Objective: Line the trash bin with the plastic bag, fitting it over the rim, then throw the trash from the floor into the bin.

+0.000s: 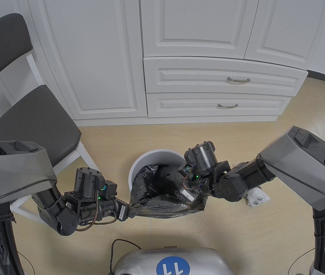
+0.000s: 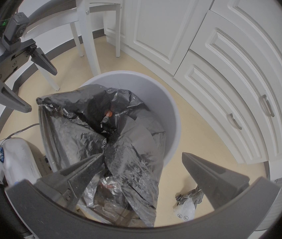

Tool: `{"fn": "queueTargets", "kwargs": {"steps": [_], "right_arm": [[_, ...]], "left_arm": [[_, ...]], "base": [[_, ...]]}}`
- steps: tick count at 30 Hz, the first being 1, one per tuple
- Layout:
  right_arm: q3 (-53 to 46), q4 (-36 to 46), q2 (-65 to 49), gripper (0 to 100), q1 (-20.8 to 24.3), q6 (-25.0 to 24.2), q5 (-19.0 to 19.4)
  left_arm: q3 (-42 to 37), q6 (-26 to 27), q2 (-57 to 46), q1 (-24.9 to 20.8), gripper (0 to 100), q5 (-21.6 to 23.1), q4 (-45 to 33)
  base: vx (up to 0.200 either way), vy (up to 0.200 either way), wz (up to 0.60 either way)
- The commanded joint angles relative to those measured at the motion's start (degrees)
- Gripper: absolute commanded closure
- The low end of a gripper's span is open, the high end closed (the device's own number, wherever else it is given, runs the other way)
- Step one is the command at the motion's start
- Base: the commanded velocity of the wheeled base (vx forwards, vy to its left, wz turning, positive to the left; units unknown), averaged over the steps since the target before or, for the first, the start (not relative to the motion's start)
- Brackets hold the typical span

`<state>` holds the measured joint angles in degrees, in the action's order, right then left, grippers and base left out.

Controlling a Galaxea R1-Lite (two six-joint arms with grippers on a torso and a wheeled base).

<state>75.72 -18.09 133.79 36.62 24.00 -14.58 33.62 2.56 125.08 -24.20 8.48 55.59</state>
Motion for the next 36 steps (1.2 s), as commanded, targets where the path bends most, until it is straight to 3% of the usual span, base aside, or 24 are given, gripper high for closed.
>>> {"fn": "queueTargets", "kwargs": {"steps": [1, 4, 5, 18, 21, 24, 25, 28, 36], "right_arm": [[2.3, 0.0, 2.8, 0, -0.1, -0.2, -0.1], [3.0, -0.1, 3.5, 0, -0.1, -0.4, -0.1], [3.3, -0.1, 3.7, 100, -0.1, -0.6, -0.3], [6.5, -0.1, -0.5, 100, -1.5, -9.5, -0.4], [8.6, -0.1, -0.8, 100, -1.5, -15.0, -0.6], [8.7, -0.1, -0.8, 100, -1.5, -16.1, -0.7], [8.8, -0.1, -0.8, 100, -1.4, -19.8, -1.7], [8.9, -0.1, -1.1, 100, -1.2, -23.7, -3.1], [8.0, 0.0, -2.5, 100, -0.8, -24.5, -3.1]], "left_arm": [[0.2, 0.0, -0.1, 0.3, 0, 0.0, 0.0], [0.3, 0.0, -0.1, 0.3, 0, 0.0, 0.0], [0.4, 0.0, 0.0, 0.5, 0, 0.0, 0.0], [2.3, -0.6, 0.1, 1.0, 0, -0.5, 0.0], [3.3, -0.9, 1.0, 1.0, 0, -0.8, 0.7], [3.7, -1.3, 1.5, 0.8, 0, -1.1, 0.9], [5.6, -3.9, 3.2, 0.4, 0, -2.8, 1.1], [8.0, -6.5, 5.2, 0.0, 0, -5.2, 1.1], [8.6, -7.3, 6.6, 0.0, 0, -5.7, 1.2]], "base": [[0.000, 0.000, 0.00], [0.000, 0.000, 0.00], [0.000, 0.000, 0.00], [0.000, 0.000, 0.00], [0.000, 0.000, 0.00], [0.000, 0.000, 0.00], [0.000, 0.000, 0.00], [0.000, 0.000, 0.00], [0.000, 0.000, 0.00]]}}
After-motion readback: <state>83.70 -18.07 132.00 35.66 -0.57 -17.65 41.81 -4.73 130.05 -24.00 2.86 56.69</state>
